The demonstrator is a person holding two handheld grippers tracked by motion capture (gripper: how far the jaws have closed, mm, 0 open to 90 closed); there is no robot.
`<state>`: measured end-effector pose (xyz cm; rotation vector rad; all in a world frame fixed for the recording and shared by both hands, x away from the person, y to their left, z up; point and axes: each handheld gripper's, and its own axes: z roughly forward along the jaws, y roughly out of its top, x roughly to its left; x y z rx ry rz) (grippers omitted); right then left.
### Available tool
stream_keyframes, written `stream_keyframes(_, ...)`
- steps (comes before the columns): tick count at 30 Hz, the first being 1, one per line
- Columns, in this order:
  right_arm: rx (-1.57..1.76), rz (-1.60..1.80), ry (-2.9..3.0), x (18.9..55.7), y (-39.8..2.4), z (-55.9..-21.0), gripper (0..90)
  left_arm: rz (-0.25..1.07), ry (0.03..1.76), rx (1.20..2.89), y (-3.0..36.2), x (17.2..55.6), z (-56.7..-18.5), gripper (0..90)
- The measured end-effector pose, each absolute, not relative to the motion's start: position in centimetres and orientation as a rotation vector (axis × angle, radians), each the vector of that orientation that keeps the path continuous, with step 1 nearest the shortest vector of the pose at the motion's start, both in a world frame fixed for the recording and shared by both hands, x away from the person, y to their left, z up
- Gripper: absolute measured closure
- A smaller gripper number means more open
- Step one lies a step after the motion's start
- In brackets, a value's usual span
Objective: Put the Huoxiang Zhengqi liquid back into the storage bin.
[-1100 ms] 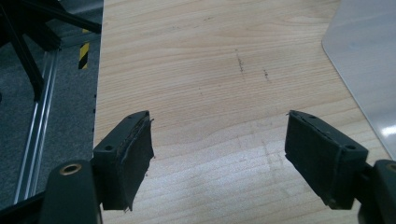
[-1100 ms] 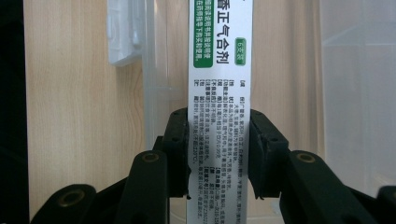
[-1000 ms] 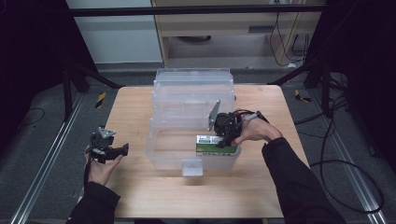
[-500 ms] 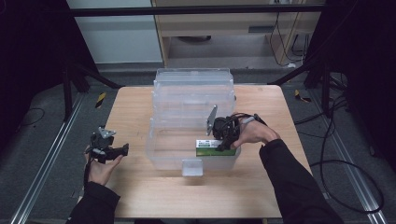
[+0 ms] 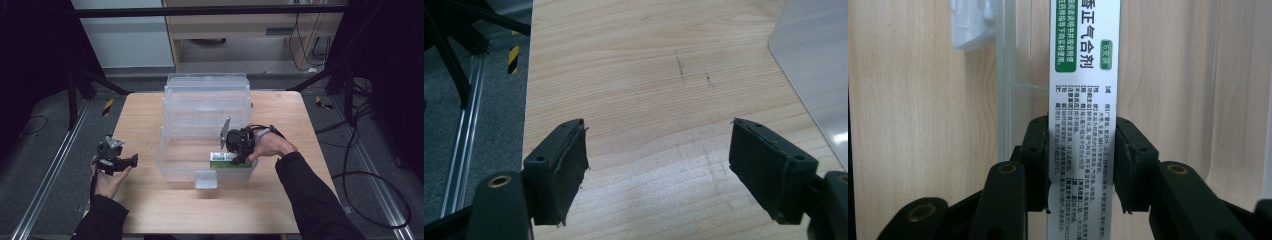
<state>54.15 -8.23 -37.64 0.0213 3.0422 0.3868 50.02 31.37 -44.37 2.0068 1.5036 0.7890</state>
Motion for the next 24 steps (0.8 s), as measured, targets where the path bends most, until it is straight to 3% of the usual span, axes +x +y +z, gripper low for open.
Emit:
stream_keyframes(12, 0.039, 0.309, 3.039, 54.1, -7.8, -38.3, 62.0, 0.789, 1.505, 2.006, 31.4, 50.0, -44.4, 22.6)
stream_keyframes(24, 0.107, 0.461, 2.984, 53.8, -8.7, -36.0, 62.1, 0.788, 1.505, 2.009, 31.3, 50.0, -44.4, 22.6)
